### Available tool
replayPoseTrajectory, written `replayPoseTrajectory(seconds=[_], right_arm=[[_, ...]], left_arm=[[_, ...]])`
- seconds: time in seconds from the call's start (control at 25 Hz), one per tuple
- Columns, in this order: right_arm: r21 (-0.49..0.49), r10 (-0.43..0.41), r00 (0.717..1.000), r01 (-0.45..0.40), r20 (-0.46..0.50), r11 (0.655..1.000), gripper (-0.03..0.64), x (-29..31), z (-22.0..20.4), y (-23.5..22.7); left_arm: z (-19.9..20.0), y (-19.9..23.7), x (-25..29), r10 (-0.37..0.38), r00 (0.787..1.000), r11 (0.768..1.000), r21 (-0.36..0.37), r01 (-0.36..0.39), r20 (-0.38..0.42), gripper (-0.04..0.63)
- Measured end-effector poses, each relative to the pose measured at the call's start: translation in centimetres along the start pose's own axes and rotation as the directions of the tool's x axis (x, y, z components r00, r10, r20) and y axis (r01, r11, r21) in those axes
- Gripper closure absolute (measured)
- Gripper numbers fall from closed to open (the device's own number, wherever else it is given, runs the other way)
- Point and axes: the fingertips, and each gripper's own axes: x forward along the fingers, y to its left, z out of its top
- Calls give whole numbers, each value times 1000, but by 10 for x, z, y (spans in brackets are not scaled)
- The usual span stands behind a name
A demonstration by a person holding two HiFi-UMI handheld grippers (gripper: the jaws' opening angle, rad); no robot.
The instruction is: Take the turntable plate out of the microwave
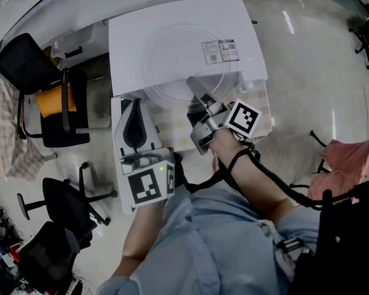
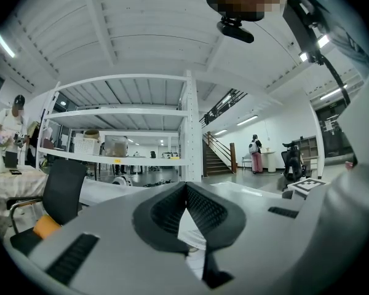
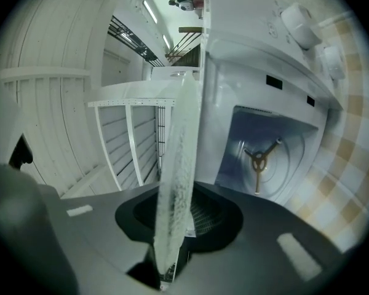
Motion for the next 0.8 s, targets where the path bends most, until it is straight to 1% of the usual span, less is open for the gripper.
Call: replayPoseTrajectory(seconds=[0.08,0.4,0.56,0.72,0.8], right_arm=[[-2,-5,1000,5,-10,1000,517,-3,-2,-2],[-7,-23,999,23,-40,1000,515,-20,-14,-4],[10,-26,998,27,-56,1000,499,-38,-17,-3],[12,-27,997,28,-70,1000,504,-53,-23,0],[11,-28,997,28,-72,1000,538,-57,-24,2]], left_arm=[[0,-2,1,-5,1000,1000,-1,5,0,588],[-2,-13,6,-30,1000,1000,0,30,-2,588],[-5,-17,10,-41,999,999,0,41,-7,588],[-5,-26,10,-63,998,998,-2,63,-9,588],[-4,-31,11,-76,997,997,0,76,-5,588]])
